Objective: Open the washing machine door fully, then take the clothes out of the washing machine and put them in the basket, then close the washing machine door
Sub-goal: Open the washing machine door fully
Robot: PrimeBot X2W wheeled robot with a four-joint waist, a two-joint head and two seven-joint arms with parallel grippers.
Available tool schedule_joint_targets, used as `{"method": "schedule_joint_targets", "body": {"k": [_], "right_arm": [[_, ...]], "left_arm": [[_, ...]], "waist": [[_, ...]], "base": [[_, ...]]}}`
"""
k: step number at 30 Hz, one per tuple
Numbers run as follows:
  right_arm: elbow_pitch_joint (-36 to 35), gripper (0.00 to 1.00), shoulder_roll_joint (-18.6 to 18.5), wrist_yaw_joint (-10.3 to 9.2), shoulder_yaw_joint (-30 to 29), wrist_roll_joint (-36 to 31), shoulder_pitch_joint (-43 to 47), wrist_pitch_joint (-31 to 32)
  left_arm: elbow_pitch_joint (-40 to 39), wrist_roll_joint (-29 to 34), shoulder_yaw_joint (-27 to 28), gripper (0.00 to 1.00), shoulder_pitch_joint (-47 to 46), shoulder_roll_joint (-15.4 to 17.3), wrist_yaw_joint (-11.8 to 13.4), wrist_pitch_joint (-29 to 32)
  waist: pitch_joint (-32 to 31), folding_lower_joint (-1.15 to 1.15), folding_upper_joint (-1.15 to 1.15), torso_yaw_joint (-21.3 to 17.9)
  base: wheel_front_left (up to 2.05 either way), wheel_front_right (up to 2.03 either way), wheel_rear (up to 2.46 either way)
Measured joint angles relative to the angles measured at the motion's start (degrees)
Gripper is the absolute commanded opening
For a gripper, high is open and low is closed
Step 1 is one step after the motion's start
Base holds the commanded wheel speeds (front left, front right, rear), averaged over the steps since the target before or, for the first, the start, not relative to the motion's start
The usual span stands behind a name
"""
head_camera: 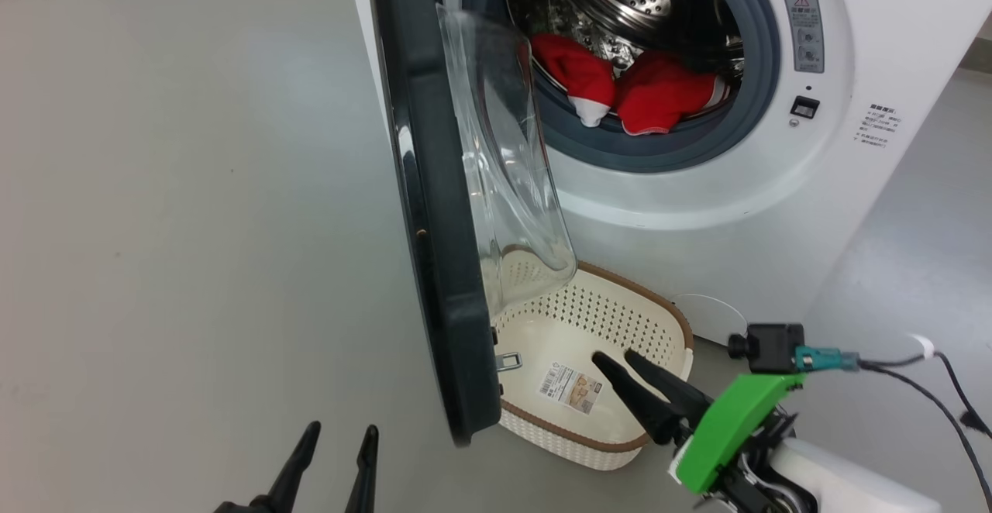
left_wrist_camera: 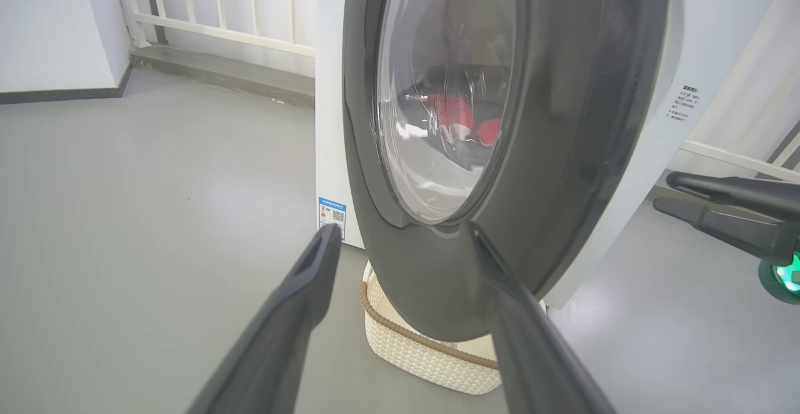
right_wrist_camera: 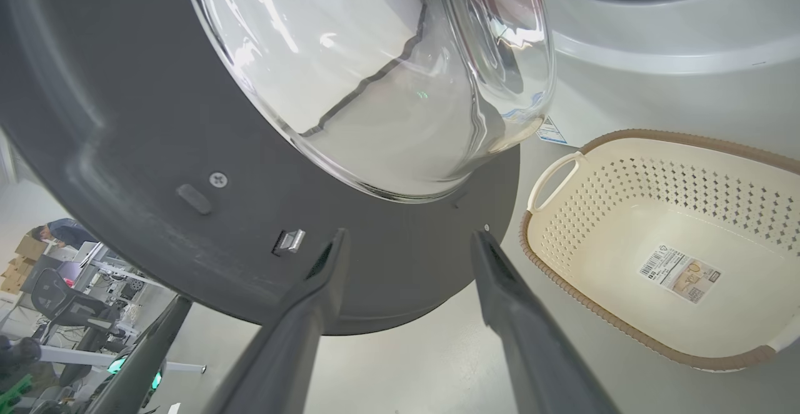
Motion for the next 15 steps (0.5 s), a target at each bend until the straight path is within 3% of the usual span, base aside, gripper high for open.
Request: {"method": "schedule_joint_targets", "body": {"k": [8, 15], "right_arm": [[3.53, 1.0, -0.45, 0.0, -2.47, -3.85, 4.55, -1.46], [6.2, 1.0, 1.62, 0.0, -13.59, -15.16, 9.11, -1.49]], "left_arm": [[0.36, 0.46, 1.66, 1.0, -0.01, -0.01, -0.34, -0.01], [0.45, 0.47, 3.02, 1.0, -0.44, 0.0, -0.83, -0.01]], "waist": [[-0.5, 0.0, 0.0, -1.47], [-0.13, 0.0, 0.0, -2.72]], "base": [[0.0, 0.0, 0.0], [0.0, 0.0, 0.0]]}}
